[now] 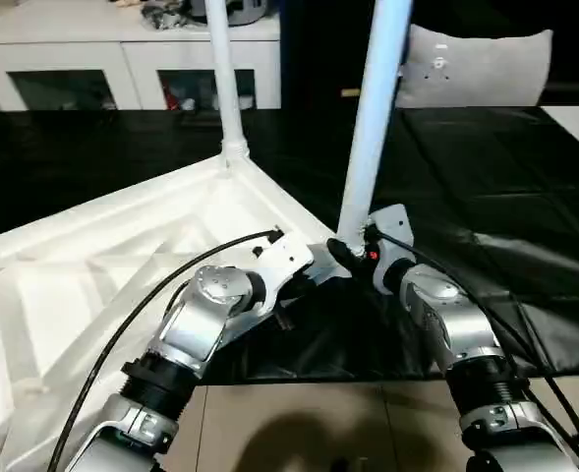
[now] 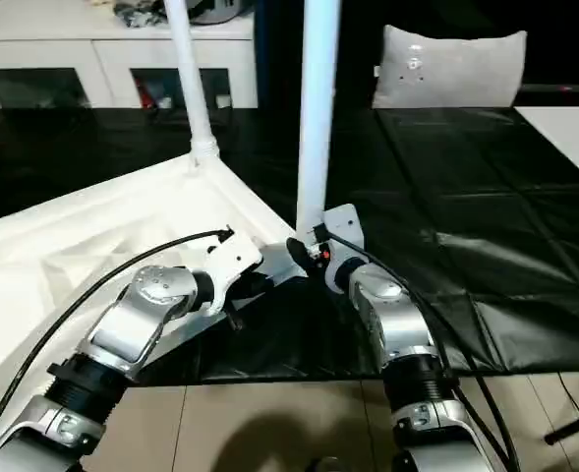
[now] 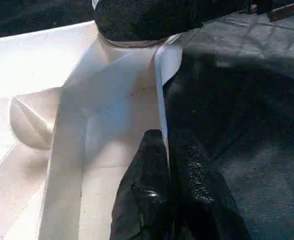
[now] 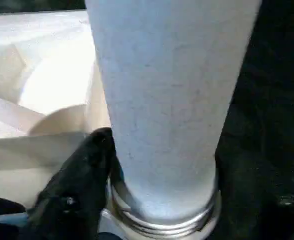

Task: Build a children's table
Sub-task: Rotate leg to tighten

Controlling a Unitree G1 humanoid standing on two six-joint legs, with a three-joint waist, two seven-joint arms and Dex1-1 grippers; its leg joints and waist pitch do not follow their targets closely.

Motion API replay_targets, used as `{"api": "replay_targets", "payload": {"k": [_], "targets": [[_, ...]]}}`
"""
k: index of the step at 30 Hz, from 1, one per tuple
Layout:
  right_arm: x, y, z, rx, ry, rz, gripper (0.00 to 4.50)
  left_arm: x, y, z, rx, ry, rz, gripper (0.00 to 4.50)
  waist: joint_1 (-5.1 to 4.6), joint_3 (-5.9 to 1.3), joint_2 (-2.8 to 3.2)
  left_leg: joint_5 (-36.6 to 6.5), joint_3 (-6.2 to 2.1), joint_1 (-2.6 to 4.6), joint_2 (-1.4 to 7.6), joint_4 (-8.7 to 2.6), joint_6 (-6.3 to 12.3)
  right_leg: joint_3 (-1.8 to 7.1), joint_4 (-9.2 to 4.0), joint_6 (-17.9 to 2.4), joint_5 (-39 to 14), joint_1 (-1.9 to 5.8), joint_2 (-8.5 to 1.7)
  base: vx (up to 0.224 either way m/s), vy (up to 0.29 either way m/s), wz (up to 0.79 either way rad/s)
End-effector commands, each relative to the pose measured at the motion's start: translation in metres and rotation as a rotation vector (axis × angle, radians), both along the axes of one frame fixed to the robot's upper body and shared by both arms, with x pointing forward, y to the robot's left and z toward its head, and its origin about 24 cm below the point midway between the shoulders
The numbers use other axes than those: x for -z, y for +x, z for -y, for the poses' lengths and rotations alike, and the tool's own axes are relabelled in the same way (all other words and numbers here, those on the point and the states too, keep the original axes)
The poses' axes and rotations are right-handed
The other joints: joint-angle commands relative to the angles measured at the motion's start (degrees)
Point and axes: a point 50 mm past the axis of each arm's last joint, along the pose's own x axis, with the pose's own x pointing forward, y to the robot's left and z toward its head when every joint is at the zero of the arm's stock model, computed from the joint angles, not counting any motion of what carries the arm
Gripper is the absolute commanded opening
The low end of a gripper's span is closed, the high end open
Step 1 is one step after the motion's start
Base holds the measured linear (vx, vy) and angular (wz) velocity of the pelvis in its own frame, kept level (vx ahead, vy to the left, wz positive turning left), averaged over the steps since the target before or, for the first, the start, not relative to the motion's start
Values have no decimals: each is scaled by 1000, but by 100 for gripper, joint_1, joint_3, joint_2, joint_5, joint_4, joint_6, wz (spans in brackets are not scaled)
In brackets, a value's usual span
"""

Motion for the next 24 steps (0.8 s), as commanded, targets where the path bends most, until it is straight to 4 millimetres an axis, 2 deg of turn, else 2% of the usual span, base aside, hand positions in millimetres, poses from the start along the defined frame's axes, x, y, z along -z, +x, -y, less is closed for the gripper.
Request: {"api": "replay_targets", "payload": {"k": [1,3,5,7,8,11,12,14,15,17,21,22,24], "targets": [[4,-9,-19,-126,44,-12,340,-16,3,10,62,17,86,0,54,-330,-7,-1946,25,-33,44,-433,366,178,-442,-828,-2421,281,-235,0,0,0],[4,-10,-14,-126,45,-2,371,-14,3,5,65,31,88,0,72,-346,-8,-1808,32,-47,46,-428,375,194,-412,-911,-2219,301,-239,0,0,0],[3,-12,-9,-135,46,8,381,-12,3,1,73,39,87,0,95,-343,1,-1722,45,-42,52,-425,389,206,-400,-975,-2093,301,-238,0,0,0],[1,-14,0,-161,36,29,403,-10,3,-4,86,45,87,0,152,-356,1,-1574,57,-35,56,-419,420,215,-382,-1018,-1907,319,-236,0,0,0],[-1,-16,4,-183,32,42,420,-9,3,-7,100,50,86,0,186,-366,37,-1441,51,-47,55,-422,437,218,-352,-1065,-1734,342,-241,0,0,0],[-6,-21,20,-246,17,74,436,-7,4,-17,142,82,78,0,224,-376,18,-1328,66,-49,52,-407,495,222,-334,-1127,-1516,358,-235,0,0,0],[-8,-22,29,-268,9,81,444,-7,4,-21,173,89,76,0,237,-378,29,-1271,66,-45,60,-409,499,224,-317,-1161,-1456,355,-235,0,0,0],[-13,-25,41,-320,-9,89,444,-7,2,-27,239,102,60,0,271,-375,21,-1285,68,-34,61,-407,523,223,-322,-1163,-1507,360,-237,0,0,0],[-13,-25,41,-320,-9,89,444,-7,2,-27,239,102,60,0,288,-374,22,-1287,66,-31,64,-410,534,223,-329,-1160,-1528,362,-238,0,0,0],[-19,-32,53,-433,-60,100,444,-5,0,-37,337,127,44,0,336,-373,23,-1331,73,-18,65,-403,541,228,-333,-1147,-1573,354,-241,0,0,0],[-23,-37,60,-543,-88,100,444,-4,-4,-43,455,130,28,0,355,-359,16,-1398,82,-13,69,-413,536,230,-333,-1159,-1652,350,-241,0,0,0],[-25,-38,61,-572,-94,102,428,-2,-6,-45,505,141,21,0,364,-365,17,-1411,78,-7,81,-416,513,233,-324,-1171,-1683,354,-247,0,0,0],[-28,-38,63,-622,-96,97,428,0,-10,-48,584,159,-4,0,391,-373,17,-1395,80,-5,85,-415,509,232,-318,-1182,-1676,356,-245,0,0,0]]}}
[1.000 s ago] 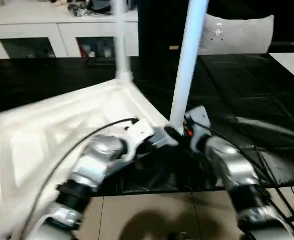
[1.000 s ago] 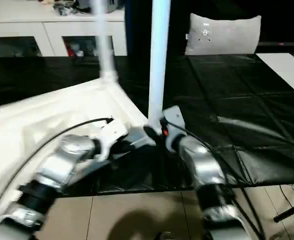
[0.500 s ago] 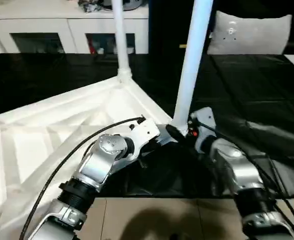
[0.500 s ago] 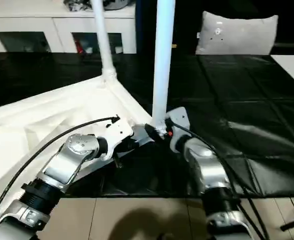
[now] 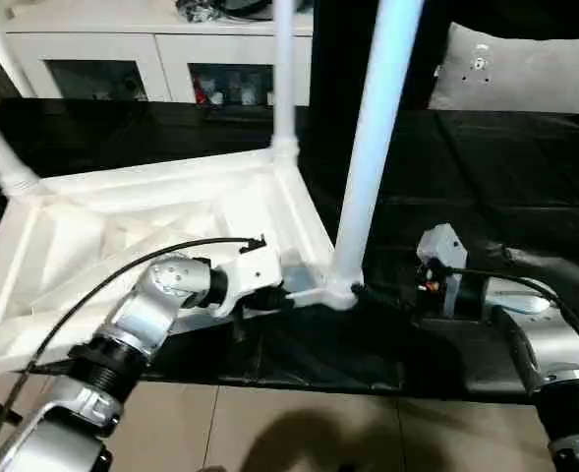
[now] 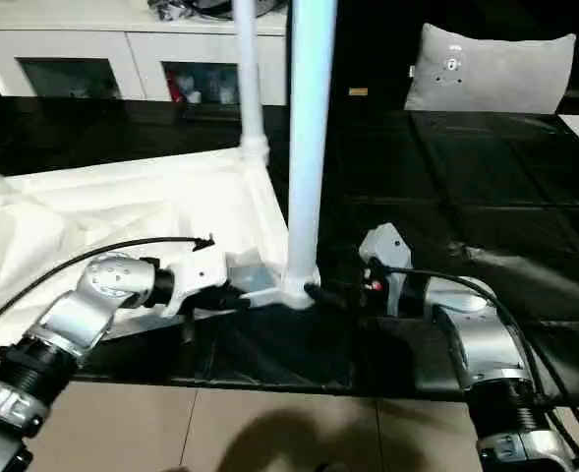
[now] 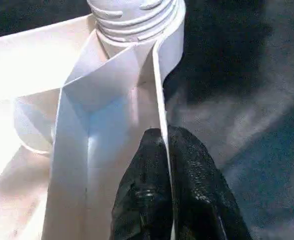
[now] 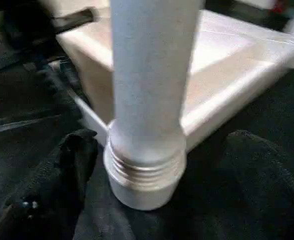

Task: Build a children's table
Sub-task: Rotate leg to tighten

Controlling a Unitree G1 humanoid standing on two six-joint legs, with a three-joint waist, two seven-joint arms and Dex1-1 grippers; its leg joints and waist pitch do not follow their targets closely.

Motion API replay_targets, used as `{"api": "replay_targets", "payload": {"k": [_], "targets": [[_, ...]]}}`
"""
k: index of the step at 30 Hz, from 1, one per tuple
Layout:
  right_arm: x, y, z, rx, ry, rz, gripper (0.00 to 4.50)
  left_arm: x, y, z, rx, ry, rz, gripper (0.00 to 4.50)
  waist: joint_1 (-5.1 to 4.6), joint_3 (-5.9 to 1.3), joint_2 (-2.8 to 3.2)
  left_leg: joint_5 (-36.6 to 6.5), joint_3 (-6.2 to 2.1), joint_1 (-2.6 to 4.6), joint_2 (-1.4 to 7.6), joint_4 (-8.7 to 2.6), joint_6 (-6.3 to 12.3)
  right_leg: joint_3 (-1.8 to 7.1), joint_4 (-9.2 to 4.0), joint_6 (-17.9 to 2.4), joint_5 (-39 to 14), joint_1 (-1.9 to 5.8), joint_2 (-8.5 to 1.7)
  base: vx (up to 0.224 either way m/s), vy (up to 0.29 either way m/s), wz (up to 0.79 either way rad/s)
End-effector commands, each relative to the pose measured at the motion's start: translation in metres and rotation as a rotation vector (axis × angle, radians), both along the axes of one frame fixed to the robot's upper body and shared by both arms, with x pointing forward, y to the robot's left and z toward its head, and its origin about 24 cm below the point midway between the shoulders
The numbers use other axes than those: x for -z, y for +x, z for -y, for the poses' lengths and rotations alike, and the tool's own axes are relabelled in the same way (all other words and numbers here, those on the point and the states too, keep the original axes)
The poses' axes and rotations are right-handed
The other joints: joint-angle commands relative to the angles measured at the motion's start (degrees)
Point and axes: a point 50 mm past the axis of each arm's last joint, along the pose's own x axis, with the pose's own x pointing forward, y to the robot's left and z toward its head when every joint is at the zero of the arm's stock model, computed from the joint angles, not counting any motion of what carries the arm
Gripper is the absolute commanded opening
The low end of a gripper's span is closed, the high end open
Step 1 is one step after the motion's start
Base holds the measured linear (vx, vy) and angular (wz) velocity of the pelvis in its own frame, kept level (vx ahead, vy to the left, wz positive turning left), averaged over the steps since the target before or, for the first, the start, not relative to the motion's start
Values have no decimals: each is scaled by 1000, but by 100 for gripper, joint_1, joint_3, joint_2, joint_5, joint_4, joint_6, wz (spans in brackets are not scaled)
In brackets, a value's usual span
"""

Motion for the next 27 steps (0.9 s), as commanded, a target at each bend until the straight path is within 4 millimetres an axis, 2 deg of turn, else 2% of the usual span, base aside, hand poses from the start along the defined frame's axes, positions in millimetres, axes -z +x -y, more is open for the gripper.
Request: {"api": "replay_targets", "payload": {"k": [1,3,5,7,11,14,18,25,27], "targets": [[-8,0,-2,-73,-3,19,428,6,-8,2,149,68,-33,0,30,-370,3,-1376,65,-16,90,-356,507,228,-328,-1157,-1674,352,-245,0,0,0],[-9,0,-2,-83,-3,17,392,7,-8,1,156,71,-37,0,84,-367,0,-1411,80,8,95,-354,475,236,-329,-1164,-1741,337,-249,0,0,0],[-11,-1,-3,-141,-8,6,388,7,-11,0,225,90,-49,0,112,-366,4,-1454,85,22,98,-356,436,247,-324,-1165,-1767,329,-248,0,0,0],[-11,-3,-6,-190,-12,-7,367,7,-12,0,272,99,-58,0,121,-362,-9,-1507,80,4,94,-365,424,244,-312,-1129,-1822,347,-241,0,0,0],[-9,-7,-12,-262,4,-37,336,6,-15,1,335,103,-73,0,170,-354,-5,-1604,87,31,99,-368,389,254,-346,-1049,-2124,321,-253,0,0,0],[-7,-9,-17,-284,12,-48,315,7,-17,3,355,103,-78,0,216,-357,-10,-1569,84,36,107,-371,350,267,-334,-1031,-2129,316,-256,0,0,0],[-5,-10,-22,-296,31,-58,274,7,-18,4,374,100,-81,0,227,-354,1,-1648,77,33,107,-379,283,267,-325,-1045,-2123,316,-255,0,0,0],[-1,-15,-28,-334,47,-93,228,7,-19,3,392,98,-90,0,227,-358,18,-1676,74,36,104,-379,270,268,-323,-1055,-2063,321,-252,0,0,0],[0,-17,-28,-339,56,-105,202,8,-20,2,390,99,-96,0,231,-359,22,-1639,74,31,106,-381,277,272,-321,-1071,-1979,327,-247,0,0,0]]}}
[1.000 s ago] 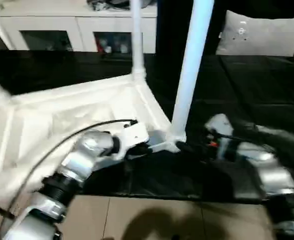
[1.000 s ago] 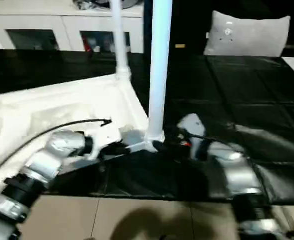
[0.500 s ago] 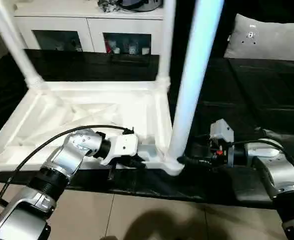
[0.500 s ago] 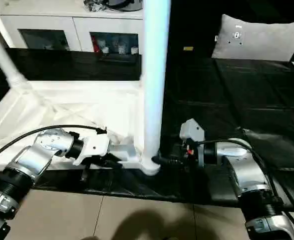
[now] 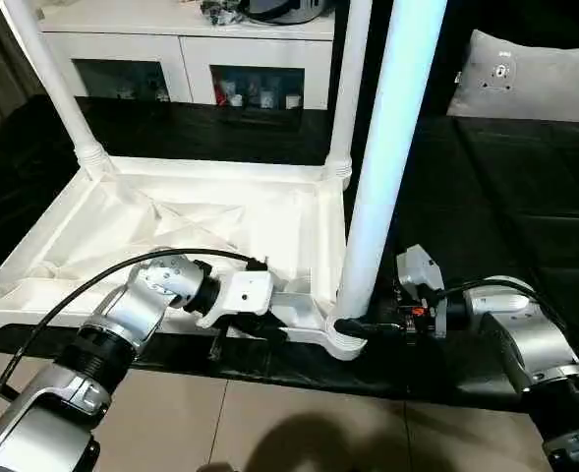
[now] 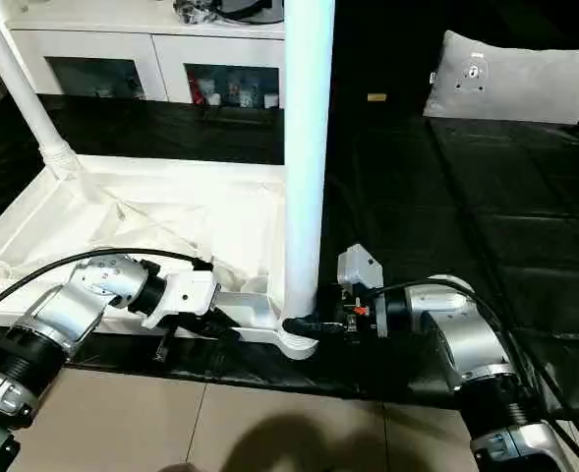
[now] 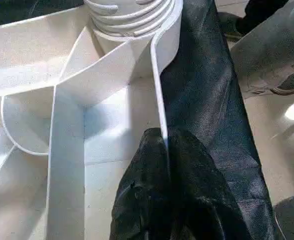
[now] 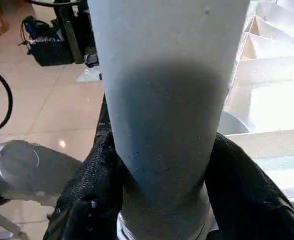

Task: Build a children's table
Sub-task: Rotate leg to tighten

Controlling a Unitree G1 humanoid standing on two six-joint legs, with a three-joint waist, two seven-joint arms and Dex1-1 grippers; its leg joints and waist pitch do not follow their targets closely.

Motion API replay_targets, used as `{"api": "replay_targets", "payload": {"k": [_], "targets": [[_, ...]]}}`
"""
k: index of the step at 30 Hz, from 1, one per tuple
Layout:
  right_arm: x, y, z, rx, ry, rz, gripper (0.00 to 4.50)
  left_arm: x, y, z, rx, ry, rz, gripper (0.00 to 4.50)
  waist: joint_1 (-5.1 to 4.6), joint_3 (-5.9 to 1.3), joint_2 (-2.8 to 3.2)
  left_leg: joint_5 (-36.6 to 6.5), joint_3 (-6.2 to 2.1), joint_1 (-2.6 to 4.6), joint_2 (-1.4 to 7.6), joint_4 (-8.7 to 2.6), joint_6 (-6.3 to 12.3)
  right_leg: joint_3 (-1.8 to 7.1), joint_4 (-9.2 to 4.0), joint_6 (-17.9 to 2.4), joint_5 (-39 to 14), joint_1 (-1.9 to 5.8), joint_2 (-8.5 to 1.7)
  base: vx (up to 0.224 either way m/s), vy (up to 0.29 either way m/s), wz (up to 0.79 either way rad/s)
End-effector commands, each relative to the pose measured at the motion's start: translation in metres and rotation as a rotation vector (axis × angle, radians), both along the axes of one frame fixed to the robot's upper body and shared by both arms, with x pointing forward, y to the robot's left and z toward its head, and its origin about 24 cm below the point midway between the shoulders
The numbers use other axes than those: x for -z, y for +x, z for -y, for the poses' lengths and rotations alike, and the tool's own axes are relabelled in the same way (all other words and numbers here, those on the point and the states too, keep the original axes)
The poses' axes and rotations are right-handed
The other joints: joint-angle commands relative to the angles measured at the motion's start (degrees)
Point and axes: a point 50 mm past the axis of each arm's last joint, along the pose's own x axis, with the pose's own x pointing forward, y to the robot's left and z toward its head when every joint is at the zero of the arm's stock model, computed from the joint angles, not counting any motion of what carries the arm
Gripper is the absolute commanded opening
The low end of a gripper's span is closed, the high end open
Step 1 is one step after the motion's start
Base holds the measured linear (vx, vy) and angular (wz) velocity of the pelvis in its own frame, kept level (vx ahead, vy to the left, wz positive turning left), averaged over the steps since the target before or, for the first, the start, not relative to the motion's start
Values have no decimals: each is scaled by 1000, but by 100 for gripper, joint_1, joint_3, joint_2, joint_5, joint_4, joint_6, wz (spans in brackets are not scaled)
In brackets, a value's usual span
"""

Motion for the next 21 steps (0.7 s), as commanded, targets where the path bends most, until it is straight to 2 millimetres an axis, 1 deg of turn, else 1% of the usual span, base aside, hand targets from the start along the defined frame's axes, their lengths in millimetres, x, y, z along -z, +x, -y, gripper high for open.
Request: {"api": "replay_targets", "payload": {"k": [1,2,4,6,7,8,9,10,11,12,13,14,15,16,17,18,19,20,21], "targets": [[-1,-7,-5,-25,37,-32,200,9,-12,8,90,27,-76,0,-26,-359,38,-1633,44,-7,107,-407,281,234,-371,-1129,-1903,327,-239,0,0,0],[-1,-8,-6,-26,49,-40,200,9,-13,8,81,15,-89,0,-19,-354,20,-1623,49,-6,112,-411,282,239,-372,-1132,-1866,334,-238,0,0,0],[1,-13,-10,-26,63,-56,196,9,-13,11,44,-15,-105,0,-24,-355,29,-1629,47,-10,121,-417,284,241,-368,-1151,-1857,333,-242,0,0,0],[6,-15,-17,16,52,-70,193,9,-11,16,-45,-55,-107,0,-39,-344,25,-1677,51,-3,111,-421,270,237,-389,-1109,-2010,320,-238,0,0,0],[9,-15,-20,45,44,-70,193,9,-10,19,-87,-76,-106,0,-46,-326,18,-1748,47,4,102,-424,245,231,-408,-1044,-2223,312,-238,0,0,0],[15,-8,-28,167,33,-105,193,9,-7,26,-177,-107,-105,0,-64,-310,12,-1860,48,23,88,-424,224,225,-447,-950,-2528,288,-242,0,0,0],[17,-6,-30,199,30,-118,193,9,-7,27,-198,-112,-105,0,-92,-294,2,-1903,47,22,80,-427,188,224,-447,-897,-2685,284,-233,0,0,0],[18,1,-35,277,35,-114,193,8,-6,31,-235,-132,-105,0,-134,-261,16,-2038,34,35,39,-420,117,184,-509,-698,-3227,261,-236,0,0,0],[17,7,-40,337,40,-103,193,7,-6,35,-260,-149,-105,0,-209,-239,2,-2197,20,80,-27,-376,29,104,-619,-402,-3869,216,-233,0,0,0],[17,15,-46,426,28,-71,193,5,-6,39,-287,-167,-101,0,-319,-235,15,-2289,-13,60,-62,-356,-12,37,-686,-170,-4177,227,-232,0,0,0],[18,21,-50,493,15,-74,193,3,-5,43,-314,-171,-85,0,-375,-230,32,-2380,-41,49,-52,-365,-22,11,-702,-95,-4215,236,-234,-50,15,-15],[18,21,-51,498,15,-74,193,3,-5,43,-316,-171,-84,0,-451,-211,41,-2514,-68,27,-44,-378,-35,-33,-716,-25,-4255,237,-213,-50,15,-15],[20,29,-59,588,-10,-76,193,1,-2,49,-367,-176,-60,0,-585,-215,57,-2762,-107,12,-61,-349,-26,-156,-796,143,-4343,266,-198,0,0,0],[20,30,-61,607,-18,-74,193,0,-2,51,-382,-178,-53,0,-620,-232,153,-2917,-132,82,-37,-361,-9,-198,-807,93,-4210,271,-205,-35,52,-13],[21,33,-68,642,-39,-65,193,-2,2,56,-427,-187,-34,0,-800,-193,206,-3353,-247,-27,79,-500,59,-309,-759,-4,-3678,424,-187,-35,52,-13],[21,35,-71,658,-50,-59,193,-3,4,59,-454,-192,-23,0,-895,-166,232,-3923,-319,-27,196,-600,85,-315,-637,-42,-3280,499,-183,0,0,0],[21,37,-76,687,-42,-70,193,-5,7,62,-495,-195,-7,0,-884,-162,257,-4156,-353,-32,239,-657,74,-271,-533,-91,-3101,545,-188,0,0,0],[20,40,-80,708,-27,-66,193,-6,10,67,-534,-198,12,0,-881,-141,249,-4335,-346,-14,270,-712,59,-210,-475,-144,-3004,529,-182,0,0,0],[18,43,-84,736,-10,-59,193,-8,13,72,-575,-197,31,0,-952,-80,146,-4339,-215,282,61,-498,17,-305,-825,-65,-3927,214,-172,0,0,0]]}}
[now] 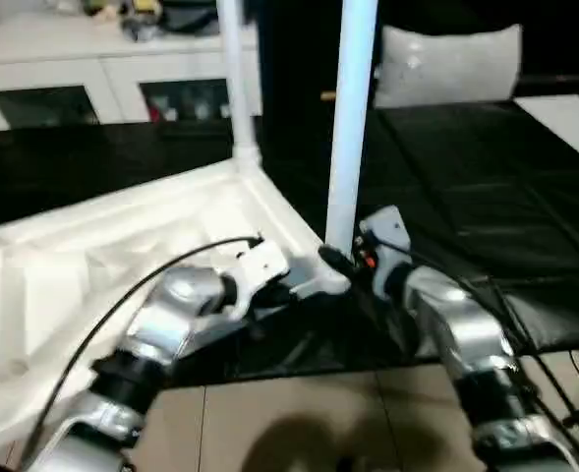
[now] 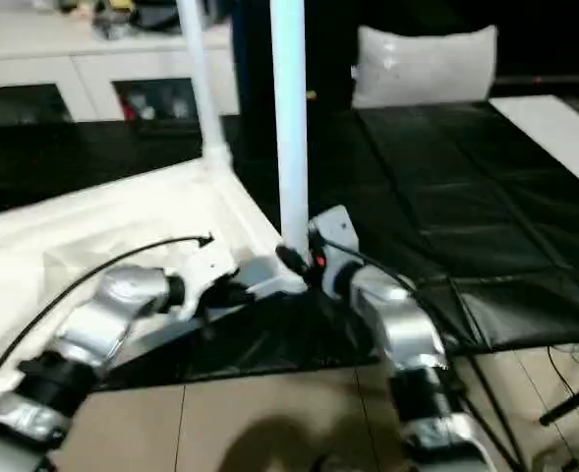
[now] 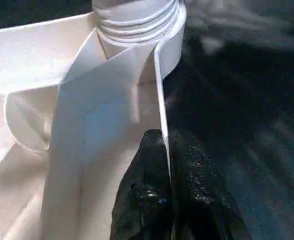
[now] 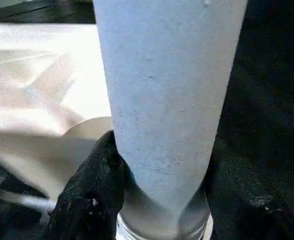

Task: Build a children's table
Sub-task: Rotate leg to tighten

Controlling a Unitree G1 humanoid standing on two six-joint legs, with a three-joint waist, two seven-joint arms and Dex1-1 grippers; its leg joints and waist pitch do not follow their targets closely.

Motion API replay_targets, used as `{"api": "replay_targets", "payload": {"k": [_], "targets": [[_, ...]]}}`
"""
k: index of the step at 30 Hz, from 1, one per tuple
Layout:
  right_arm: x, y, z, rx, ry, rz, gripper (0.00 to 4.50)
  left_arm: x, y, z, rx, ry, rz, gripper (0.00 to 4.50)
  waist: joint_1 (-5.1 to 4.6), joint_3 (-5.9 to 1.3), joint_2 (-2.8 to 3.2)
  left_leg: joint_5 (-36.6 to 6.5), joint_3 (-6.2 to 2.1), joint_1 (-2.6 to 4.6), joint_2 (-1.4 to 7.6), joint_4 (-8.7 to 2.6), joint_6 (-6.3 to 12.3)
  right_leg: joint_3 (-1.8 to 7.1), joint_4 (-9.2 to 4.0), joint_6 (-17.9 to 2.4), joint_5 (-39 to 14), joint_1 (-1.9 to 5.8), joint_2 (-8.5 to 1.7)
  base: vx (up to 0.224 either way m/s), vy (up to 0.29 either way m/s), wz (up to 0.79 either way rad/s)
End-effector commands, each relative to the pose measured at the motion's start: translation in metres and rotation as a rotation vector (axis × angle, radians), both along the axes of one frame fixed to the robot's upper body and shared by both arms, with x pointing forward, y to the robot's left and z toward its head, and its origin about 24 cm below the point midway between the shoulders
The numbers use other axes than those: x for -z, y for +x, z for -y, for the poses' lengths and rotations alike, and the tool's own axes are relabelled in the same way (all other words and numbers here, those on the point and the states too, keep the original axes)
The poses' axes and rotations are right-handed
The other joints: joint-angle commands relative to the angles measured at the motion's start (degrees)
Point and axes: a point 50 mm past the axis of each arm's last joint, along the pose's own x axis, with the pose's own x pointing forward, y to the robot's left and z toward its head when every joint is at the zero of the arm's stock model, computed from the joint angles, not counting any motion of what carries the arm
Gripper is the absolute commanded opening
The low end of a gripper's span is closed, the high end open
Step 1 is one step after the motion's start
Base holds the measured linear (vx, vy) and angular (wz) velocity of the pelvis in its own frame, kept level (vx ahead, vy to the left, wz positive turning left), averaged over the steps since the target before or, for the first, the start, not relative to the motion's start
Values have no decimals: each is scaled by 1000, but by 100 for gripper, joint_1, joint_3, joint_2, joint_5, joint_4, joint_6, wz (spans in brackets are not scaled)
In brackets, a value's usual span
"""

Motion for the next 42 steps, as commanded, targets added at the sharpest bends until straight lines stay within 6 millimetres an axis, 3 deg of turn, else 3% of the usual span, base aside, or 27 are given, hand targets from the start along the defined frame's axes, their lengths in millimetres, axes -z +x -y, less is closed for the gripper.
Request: {"api": "replay_targets", "payload": {"k": [1,2,3,4,5,6,7,8,9,10,11,12,13,14,15,17,18,21,26,27,31,34,39,40,41,42], "targets": [[8,-4,-33,-69,37,-49,193,-22,1,39,82,-61,91,0,-84,-100,-68,-4179,46,298,-70,-371,35,-252,-810,119,-4462,-102,-119,0,0,0],[5,-3,-34,-63,60,-35,249,-23,1,42,80,-67,92,0,-152,-125,43,-3751,110,386,-137,-115,99,-683,-1072,523,-4677,-65,-80,0,0,0],[4,-3,-33,-59,80,-29,249,-24,1,43,77,-66,95,0,-176,-82,98,-3932,34,62,48,-362,139,-732,-723,580,-4191,265,-64,75,4,-9],[3,-3,-33,-51,92,-27,249,-24,1,44,72,-64,97,0,343,-165,245,-4639,-122,-533,458,-1004,19,230,772,-94,-1635,784,-195,151,41,-7],[2,-3,-31,-55,97,-22,266,-24,2,43,70,-58,100,0,353,-168,180,-4691,-52,-284,485,-1099,180,397,851,-137,-1194,536,-164,151,41,-7],[0,-5,-26,-80,94,-2,282,-23,2,40,70,-46,105,0,384,-136,-263,-2705,242,489,-358,165,-19,306,-628,241,-5578,-421,-443,88,-37,8],[0,-6,-24,-90,89,6,282,-22,2,39,70,-42,106,0,384,-136,-263,-2705,242,489,-358,165,-19,306,-628,241,-5578,-421,-443,117,-72,-9],[0,-7,-21,-102,83,14,291,-22,2,38,71,-37,107,0,482,-258,-284,-1152,121,-185,-261,1,246,493,-360,304,-5613,178,-620,189,-74,-20],[0,-10,-12,-128,69,26,309,-20,2,32,81,-25,109,0,569,-329,-247,-652,73,-330,-133,-220,239,469,-209,136,-4226,196,-431,122,-29,-25],[0,-10,-11,-128,69,26,309,-20,2,32,81,-24,109,0,597,-376,-215,-468,65,-287,-103,-249,252,473,-126,-36,-3423,167,-355,98,-17,-1],[1,-13,1,-159,52,42,319,-18,2,25,98,-7,112,0,611,-368,-185,-389,118,-236,-82,-254,356,486,-57,-454,-2405,101,-254,0,0,0],[0,-15,9,-176,41,48,337,-17,2,21,107,0,111,0,619,-371,-138,-568,140,-218,-67,-273,396,484,-55,-606,-2340,90,-241,0,0,0],[0,-16,13,-187,33,52,337,-17,2,18,113,4,110,0,620,-354,-104,-749,163,-245,-70,-278,410,485,-54,-730,-2281,106,-235,0,0,0],[-1,-16,19,-196,26,57,345,-16,2,16,122,11,111,0,617,-403,-71,-831,138,-285,-21,-314,330,472,3,-925,-1809,172,-211,0,0,0],[-2,-17,25,-209,19,63,352,-16,2,12,135,22,111,0,608,-406,-97,-792,136,-283,-10,-314,352,476,25,-1062,-1374,182,-189,51,29,-6],[-3,-18,31,-222,18,66,374,-15,2,9,150,33,109,0,592,-408,-99,-780,150,-283,-17,-308,391,481,46,-1169,-1143,190,-187,0,0,0],[-9,-20,49,-267,2,70,384,-13,0,-2,212,58,101,0,609,-429,-94,-705,154,-273,-20,-299,484,474,45,-1248,-960,214,-198,0,0,0],[-13,-22,62,-324,-51,74,408,-11,-1,-11,268,89,87,0,633,-421,-106,-635,174,-271,-10,-281,618,484,53,-1342,-777,215,-202,0,0,0],[-21,-27,72,-484,-54,43,408,-11,-3,-21,396,133,87,0,658,-402,-148,-850,193,-262,-15,-291,602,476,5,-1260,-1275,220,-222,0,0,0],[-22,-28,73,-522,-56,40,408,-11,-3,-23,426,146,83,0,669,-411,-178,-863,192,-259,-7,-289,618,478,4,-1248,-1294,224,-225,0,0,0],[-26,-30,73,-634,-113,41,408,-10,-6,-28,552,184,73,0,711,-404,-171,-818,202,-248,14,-290,605,486,29,-1276,-1256,194,-220,0,0,0],[-29,-31,69,-711,-89,29,375,-10,-12,-25,657,171,49,0,766,-406,-181,-853,211,-218,35,-299,554,493,33,-1298,-1315,181,-230,0,0,0],[-31,-32,63,-781,-64,14,326,-11,-18,-20,746,152,38,0,893,-439,-194,-678,228,-207,60,-292,595,511,107,-1424,-911,179,-232,0,0,0],[-31,-32,62,-792,-58,9,316,-11,-18,-19,758,150,38,0,899,-437,-194,-692,231,-207,59,-293,594,510,105,-1427,-927,180,-235,0,0,0],[-30,-32,61,-796,-56,7,316,-11,-18,-19,763,150,38,0,906,-431,-232,-705,237,-212,55,-295,578,513,106,-1398,-1006,183,-236,0,0,0],[-30,-32,61,-796,-56,7,303,-11,-18,-19,763,150,38,0,912,-426,-221,-757,243,-207,57,-304,541,513,87,-1346,-1161,181,-246,0,0,0]]}}
